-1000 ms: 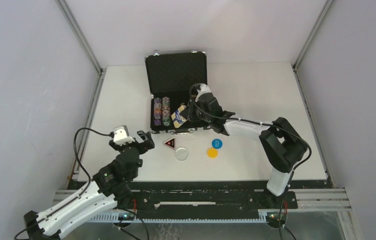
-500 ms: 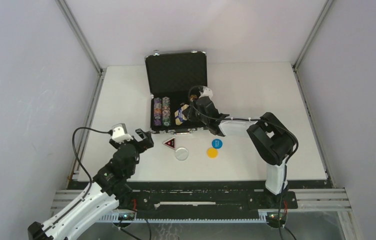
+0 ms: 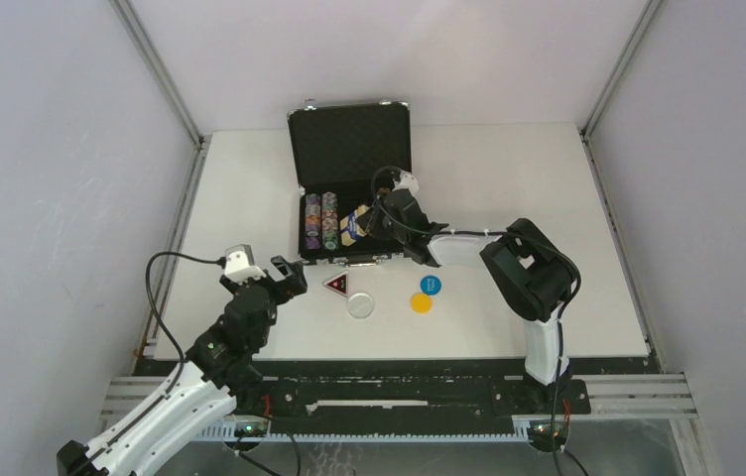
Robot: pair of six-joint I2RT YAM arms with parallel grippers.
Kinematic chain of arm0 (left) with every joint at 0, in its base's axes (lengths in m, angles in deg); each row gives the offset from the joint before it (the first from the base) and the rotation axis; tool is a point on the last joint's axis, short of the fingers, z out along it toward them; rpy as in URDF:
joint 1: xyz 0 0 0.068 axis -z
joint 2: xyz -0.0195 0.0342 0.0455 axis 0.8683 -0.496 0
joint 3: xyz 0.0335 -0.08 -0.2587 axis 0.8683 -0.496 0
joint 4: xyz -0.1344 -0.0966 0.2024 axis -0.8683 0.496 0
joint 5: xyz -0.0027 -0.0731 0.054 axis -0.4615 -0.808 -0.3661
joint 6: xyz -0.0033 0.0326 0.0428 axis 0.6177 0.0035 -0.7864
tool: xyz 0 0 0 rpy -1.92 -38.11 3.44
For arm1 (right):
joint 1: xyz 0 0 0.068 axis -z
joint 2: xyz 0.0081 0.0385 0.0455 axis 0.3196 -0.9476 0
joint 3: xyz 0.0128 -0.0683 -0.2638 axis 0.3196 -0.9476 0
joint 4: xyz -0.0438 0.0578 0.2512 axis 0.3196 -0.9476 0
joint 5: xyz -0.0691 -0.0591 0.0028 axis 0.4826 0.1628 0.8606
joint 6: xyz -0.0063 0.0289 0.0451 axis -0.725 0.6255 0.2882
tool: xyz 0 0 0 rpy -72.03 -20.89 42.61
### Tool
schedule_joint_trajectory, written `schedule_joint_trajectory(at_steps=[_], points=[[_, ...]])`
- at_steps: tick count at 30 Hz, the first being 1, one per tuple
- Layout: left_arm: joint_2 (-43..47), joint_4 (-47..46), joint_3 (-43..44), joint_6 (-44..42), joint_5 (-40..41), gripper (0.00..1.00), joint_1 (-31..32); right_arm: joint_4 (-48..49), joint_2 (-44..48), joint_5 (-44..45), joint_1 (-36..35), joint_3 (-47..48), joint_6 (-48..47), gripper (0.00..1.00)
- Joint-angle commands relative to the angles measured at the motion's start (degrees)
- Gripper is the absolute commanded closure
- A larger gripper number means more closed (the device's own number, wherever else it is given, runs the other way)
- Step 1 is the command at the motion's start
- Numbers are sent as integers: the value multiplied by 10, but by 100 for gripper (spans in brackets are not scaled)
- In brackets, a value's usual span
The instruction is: Pack up texas hold em set
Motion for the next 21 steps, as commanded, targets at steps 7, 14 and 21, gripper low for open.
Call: schedule_joint_trajectory(at_steps=[7, 14, 21], points=[[6, -21, -12, -11, -6, 0, -5, -18, -19, -8, -5, 36, 11, 82], [-1, -22, -10, -13, -7, 0, -5, -39, -14, -10, -6, 36, -1, 86], [3, -19, -11, -13, -6, 0, -5, -65, -13, -3, -11, 35, -11, 100]])
